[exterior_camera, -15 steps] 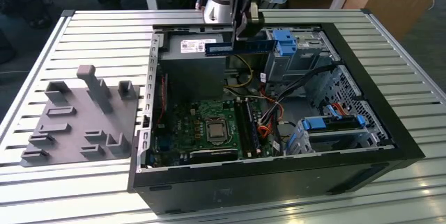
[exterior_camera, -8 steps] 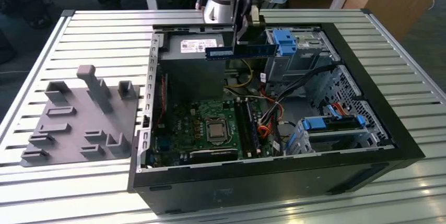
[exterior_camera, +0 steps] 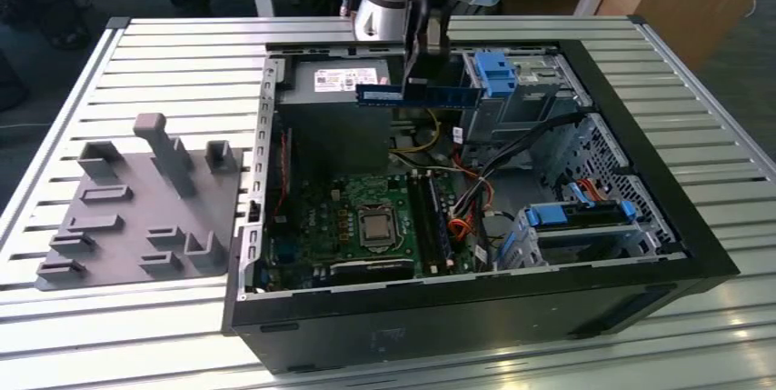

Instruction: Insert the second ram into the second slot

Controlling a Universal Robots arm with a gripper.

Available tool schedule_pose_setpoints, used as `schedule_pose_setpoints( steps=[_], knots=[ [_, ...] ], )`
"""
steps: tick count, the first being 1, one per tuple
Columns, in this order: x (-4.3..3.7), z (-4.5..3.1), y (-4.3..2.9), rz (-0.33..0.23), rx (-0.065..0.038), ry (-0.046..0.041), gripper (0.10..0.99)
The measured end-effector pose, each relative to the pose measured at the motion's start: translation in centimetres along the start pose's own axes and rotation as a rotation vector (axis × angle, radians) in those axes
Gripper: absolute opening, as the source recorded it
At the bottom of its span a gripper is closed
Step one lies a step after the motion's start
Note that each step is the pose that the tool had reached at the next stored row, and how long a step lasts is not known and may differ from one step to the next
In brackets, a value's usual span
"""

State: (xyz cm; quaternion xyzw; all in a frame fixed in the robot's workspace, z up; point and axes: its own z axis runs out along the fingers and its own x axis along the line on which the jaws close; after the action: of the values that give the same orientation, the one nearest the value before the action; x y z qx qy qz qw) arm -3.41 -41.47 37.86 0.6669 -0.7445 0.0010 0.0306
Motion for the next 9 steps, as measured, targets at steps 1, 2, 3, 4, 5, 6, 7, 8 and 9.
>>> schedule_pose_setpoints(
  steps=[1,2,3,4,5,6,7,8,9],
  knots=[
    [0.00,0.08,0.00,0.018,-0.001,-0.0008,0.137],
    [-0.01,0.16,-0.01,0.036,-0.002,-0.0015,0.137],
    [-0.01,0.23,-0.01,0.054,-0.003,-0.0022,0.137],
    [-0.02,0.29,-0.01,0.070,-0.003,-0.0028,0.137],
    [-0.02,0.36,-0.02,0.087,-0.004,-0.0035,0.137],
    [-0.02,0.41,-0.02,0.103,-0.005,-0.0041,0.137],
    [-0.02,0.47,-0.02,0.119,-0.006,-0.0047,0.137],
    [-0.03,0.54,-0.02,0.136,-0.006,-0.0055,0.137],
    [-0.03,0.61,-0.02,0.153,-0.007,-0.0061,0.137]
  ],
)
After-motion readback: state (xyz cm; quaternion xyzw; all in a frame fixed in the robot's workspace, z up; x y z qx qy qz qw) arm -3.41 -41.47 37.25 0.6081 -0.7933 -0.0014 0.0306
